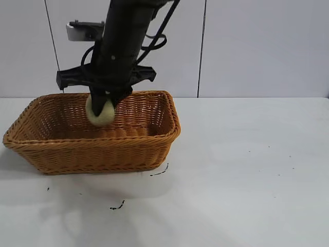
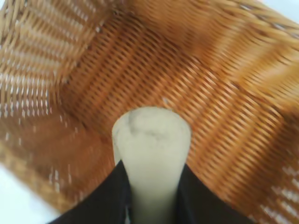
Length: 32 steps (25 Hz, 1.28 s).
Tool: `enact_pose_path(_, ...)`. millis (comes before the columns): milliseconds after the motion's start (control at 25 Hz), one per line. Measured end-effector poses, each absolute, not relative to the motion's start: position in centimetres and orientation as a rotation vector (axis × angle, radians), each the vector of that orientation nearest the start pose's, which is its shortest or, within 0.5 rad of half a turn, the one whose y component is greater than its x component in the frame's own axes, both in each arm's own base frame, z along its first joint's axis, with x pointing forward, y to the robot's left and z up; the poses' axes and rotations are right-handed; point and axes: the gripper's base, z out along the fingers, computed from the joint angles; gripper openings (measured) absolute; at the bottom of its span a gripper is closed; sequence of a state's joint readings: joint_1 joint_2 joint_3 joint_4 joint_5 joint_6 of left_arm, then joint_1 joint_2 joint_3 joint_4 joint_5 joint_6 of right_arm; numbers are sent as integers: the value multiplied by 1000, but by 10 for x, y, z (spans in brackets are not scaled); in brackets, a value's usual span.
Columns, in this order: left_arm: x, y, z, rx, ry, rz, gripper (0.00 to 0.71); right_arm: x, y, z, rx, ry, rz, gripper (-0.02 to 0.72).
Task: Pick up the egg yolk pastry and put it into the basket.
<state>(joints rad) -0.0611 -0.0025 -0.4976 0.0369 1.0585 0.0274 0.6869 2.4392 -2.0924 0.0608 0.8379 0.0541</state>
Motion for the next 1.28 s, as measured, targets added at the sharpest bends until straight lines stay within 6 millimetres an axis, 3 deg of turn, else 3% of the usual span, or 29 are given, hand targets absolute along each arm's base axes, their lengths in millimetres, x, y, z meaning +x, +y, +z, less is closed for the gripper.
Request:
enact_pose_path(240,-5,3,277,89,2040,23,693,411,342,172,-793,2553,318,595)
enact_pose_path(360,-5,3,277,89,2040,23,693,412,343,188,-782,2553,326,630)
enact_pose_path(400,-5,3,277,89,2040,23,693,412,343,208,-780,2554,326,645)
enact_pose_path(480,-5,3,277,89,2040,23,693,411,342,228,-776,2552,320,647)
enact_pose_path(680,-5,3,277,89,2040,23,693,420,324,261,-731,2528,249,647)
enact_pose_path(800,-5,3,277,89,2040,23,693,438,298,264,-652,2536,212,647)
enact_pose_path(960,-5,3,277,89,2040,23,693,470,245,264,-502,2563,161,647)
enact_pose_path(1280,-5,3,277,89,2040,23,693,517,115,264,-188,2597,52,647)
